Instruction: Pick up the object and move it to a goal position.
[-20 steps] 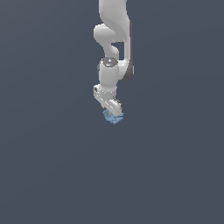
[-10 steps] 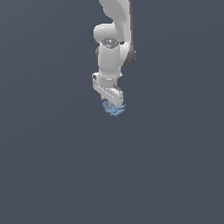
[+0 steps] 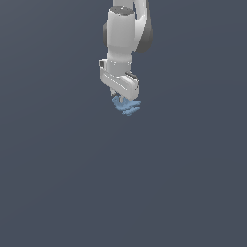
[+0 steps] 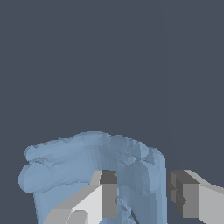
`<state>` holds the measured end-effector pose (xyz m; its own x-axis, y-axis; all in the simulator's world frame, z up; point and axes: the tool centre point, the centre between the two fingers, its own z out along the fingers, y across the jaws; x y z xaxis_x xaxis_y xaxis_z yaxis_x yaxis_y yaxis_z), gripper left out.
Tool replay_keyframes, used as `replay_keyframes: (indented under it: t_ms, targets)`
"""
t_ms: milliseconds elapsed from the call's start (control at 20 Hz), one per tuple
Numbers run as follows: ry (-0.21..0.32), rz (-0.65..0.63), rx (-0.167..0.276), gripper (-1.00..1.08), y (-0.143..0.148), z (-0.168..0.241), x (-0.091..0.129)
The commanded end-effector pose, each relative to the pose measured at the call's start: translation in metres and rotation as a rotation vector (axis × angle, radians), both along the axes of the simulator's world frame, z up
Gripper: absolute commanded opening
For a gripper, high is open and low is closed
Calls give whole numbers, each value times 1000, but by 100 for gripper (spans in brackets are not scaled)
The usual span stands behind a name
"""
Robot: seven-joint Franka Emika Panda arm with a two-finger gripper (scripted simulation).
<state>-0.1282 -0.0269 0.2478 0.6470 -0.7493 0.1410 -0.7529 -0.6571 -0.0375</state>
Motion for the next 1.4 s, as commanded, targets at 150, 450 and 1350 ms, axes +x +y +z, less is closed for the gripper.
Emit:
replay_keyframes:
  t_ms: [150, 450, 1350]
  targets:
    - [0, 0, 0, -100, 2, 50, -3]
    - [1, 1, 1, -100, 5, 105, -4]
    - [2, 4, 2, -100, 10, 184, -2]
